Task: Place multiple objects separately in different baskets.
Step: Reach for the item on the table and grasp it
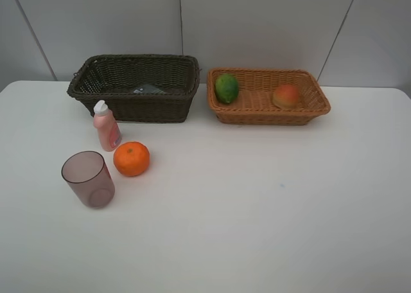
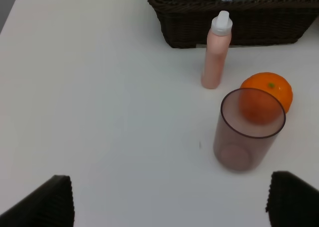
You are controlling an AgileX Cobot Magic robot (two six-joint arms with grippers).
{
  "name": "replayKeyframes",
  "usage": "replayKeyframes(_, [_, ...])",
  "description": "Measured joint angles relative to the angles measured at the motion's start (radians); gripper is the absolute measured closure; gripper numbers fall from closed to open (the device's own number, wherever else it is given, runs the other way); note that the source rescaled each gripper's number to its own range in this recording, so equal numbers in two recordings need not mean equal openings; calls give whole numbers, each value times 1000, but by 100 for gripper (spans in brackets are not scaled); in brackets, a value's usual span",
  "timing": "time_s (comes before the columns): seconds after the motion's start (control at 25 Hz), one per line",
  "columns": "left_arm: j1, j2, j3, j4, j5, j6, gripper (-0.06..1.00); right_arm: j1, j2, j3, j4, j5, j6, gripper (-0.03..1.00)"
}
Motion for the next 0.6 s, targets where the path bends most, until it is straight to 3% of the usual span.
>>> replayKeyframes(0.6, [0,0,0,0,0,0,-6,0,0,0,0,0,1,9])
